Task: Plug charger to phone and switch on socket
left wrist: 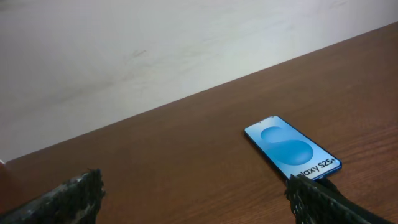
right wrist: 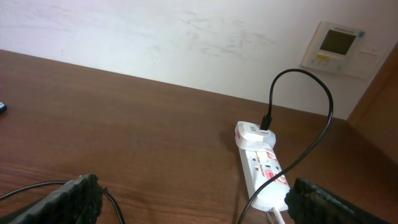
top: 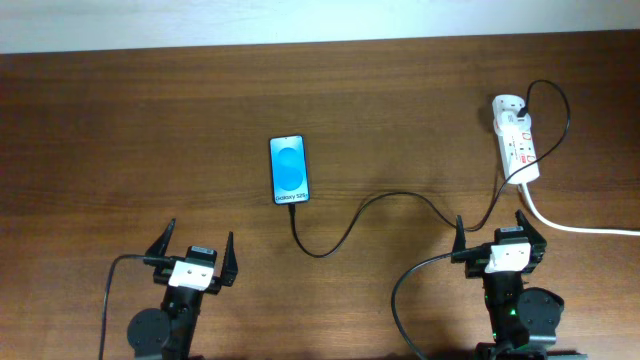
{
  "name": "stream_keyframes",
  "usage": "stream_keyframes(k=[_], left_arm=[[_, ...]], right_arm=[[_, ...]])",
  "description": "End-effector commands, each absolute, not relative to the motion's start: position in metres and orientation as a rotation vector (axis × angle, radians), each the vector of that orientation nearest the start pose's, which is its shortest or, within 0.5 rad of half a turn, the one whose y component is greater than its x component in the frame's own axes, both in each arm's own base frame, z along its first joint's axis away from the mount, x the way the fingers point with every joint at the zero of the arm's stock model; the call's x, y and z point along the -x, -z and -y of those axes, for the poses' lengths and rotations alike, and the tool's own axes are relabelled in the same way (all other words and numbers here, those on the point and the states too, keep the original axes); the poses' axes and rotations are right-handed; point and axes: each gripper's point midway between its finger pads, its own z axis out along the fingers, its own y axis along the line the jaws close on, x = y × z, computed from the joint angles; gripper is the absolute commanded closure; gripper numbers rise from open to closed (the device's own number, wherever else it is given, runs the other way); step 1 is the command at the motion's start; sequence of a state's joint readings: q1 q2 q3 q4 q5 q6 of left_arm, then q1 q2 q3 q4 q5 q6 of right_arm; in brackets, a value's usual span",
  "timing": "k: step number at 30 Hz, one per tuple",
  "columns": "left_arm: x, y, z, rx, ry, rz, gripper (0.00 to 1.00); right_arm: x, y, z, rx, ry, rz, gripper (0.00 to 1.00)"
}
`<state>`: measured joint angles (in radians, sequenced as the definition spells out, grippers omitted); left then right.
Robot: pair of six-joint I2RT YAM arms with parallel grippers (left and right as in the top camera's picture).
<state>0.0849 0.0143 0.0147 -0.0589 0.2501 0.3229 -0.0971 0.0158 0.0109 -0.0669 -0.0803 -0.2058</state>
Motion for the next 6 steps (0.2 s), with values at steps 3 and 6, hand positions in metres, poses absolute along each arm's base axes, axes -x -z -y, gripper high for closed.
stream_keyframes(k=[3,6], left_arm=[[-0.2437,-0.1627,0.0225,-0.396,-0.121,-1.576,0.01],[-0.2437,-0.1627,0.0225,-0.396,-0.121,-1.576,0.01]], right_arm=[[-0.2461,-0.1569,0.0058,0.165,0.145,-1.638,0.02],[-0.2461,-0.1569,0.0058,0.165,0.145,-1.638,0.02]])
